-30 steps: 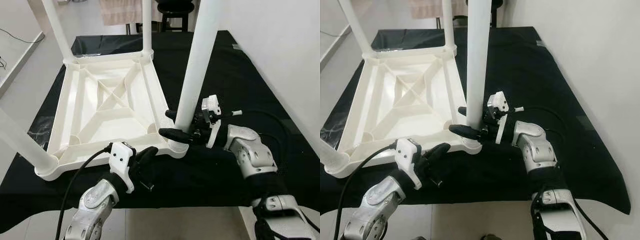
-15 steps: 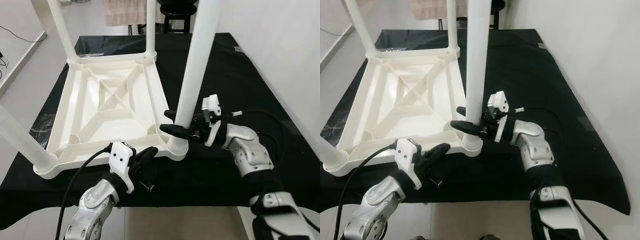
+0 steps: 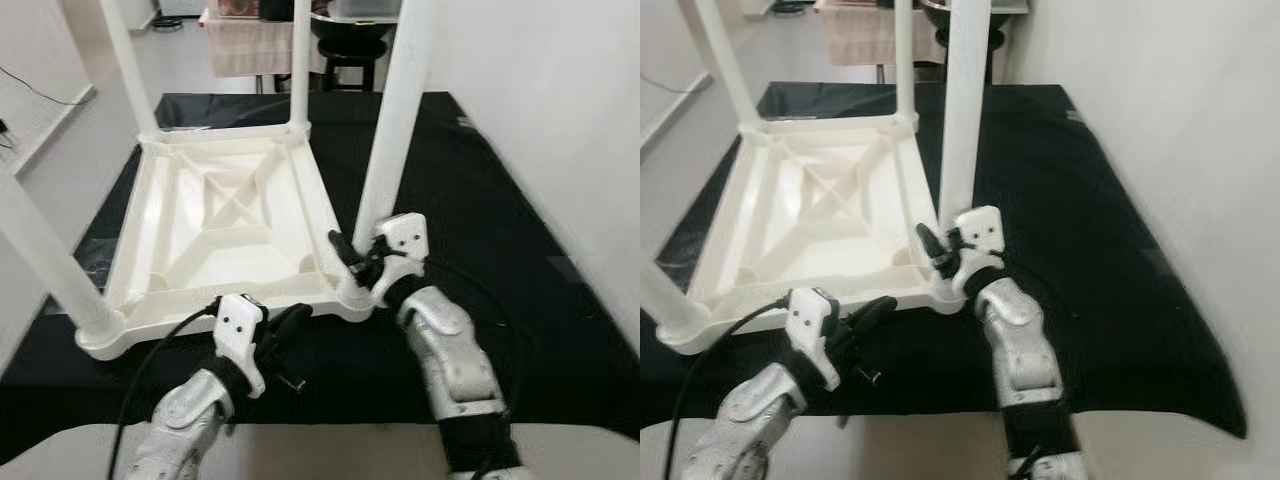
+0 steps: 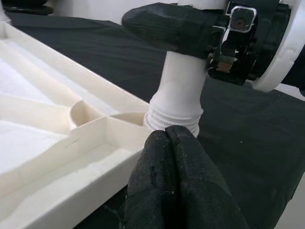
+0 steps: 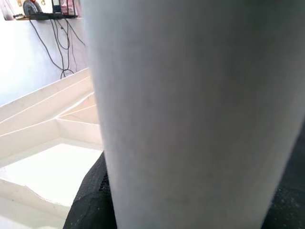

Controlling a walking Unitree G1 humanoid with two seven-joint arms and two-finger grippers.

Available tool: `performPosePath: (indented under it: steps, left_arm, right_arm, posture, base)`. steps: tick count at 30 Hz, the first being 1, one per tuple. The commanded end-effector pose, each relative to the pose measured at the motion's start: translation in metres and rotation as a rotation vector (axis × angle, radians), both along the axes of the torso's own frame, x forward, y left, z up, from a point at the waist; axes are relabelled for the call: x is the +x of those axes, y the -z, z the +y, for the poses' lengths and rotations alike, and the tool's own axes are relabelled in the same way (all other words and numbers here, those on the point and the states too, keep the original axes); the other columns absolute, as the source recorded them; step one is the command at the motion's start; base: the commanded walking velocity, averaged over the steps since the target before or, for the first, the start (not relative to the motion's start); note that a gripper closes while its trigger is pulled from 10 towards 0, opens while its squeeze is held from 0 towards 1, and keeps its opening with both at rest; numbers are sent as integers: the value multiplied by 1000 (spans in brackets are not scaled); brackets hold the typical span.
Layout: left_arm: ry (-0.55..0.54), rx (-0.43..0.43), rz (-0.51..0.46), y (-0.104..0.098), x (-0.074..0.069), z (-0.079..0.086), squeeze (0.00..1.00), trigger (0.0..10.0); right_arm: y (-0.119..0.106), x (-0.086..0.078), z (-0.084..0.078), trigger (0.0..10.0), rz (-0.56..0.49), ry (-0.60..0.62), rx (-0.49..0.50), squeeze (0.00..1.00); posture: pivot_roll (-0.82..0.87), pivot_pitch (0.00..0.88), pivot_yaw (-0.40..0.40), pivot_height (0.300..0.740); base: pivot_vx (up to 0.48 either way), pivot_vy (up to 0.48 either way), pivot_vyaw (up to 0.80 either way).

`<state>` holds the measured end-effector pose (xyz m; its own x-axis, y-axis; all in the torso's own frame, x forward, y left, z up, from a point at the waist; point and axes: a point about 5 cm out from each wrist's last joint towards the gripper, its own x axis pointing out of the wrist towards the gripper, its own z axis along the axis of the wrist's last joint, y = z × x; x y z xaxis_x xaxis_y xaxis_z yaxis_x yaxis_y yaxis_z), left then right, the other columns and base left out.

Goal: Building children table

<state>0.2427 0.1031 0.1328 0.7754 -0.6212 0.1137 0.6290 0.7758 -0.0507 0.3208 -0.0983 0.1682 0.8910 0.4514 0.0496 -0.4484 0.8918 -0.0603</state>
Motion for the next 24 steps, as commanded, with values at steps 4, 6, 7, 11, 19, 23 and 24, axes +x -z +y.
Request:
performPosePath:
  steps: [4, 6, 7, 11, 19, 23, 24]
  left_arm:
    - [0, 0, 11, 3, 0, 1, 0, 10000]
    - [5, 0, 13, 3, 0, 1, 0, 10000]
    - [5, 0, 13, 3, 0, 1, 0, 10000]
    - [13, 1, 18, 4, 0, 0, 0, 10000]
    - [9, 2, 20, 6, 0, -1, 0, 10000]
    - [8, 2, 19, 6, 0, -2, 0, 10000]
    - [8, 2, 19, 6, 0, -2, 0, 10000]
  right_arm:
    - [29, -5, -5, 10000, 173, 6, -18, 894]
    - [23, -5, -3, 10000, 156, -52, 1, 1000]
    - [23, -5, -3, 10000, 156, -52, 1, 1000]
    - [-13, 3, -3, 10000, 38, -329, 73, 373]
    - [-43, 2, -5, 10000, -49, -819, -37, 0]
    - [-45, 11, -7, 549, -14, -852, -18, 0]
    - [-45, 11, -7, 549, -14, -852, -18, 0]
  posture:
    - [-20, 119, -29, 740]
    - [-18, 117, -25, 740]
    - [-18, 117, -25, 740]
    - [-15, 113, -21, 740]
    - [-6, 103, -27, 740]
    - [-1, 104, -30, 740]
    - [-1, 104, -30, 740]
  base:
    - [0, 0, 0]
    - [0, 0, 0]
    - [0, 0, 0]
    - [0, 0, 0]
    - [0, 0, 0]
    - [0, 0, 0]
    - [0, 0, 0]
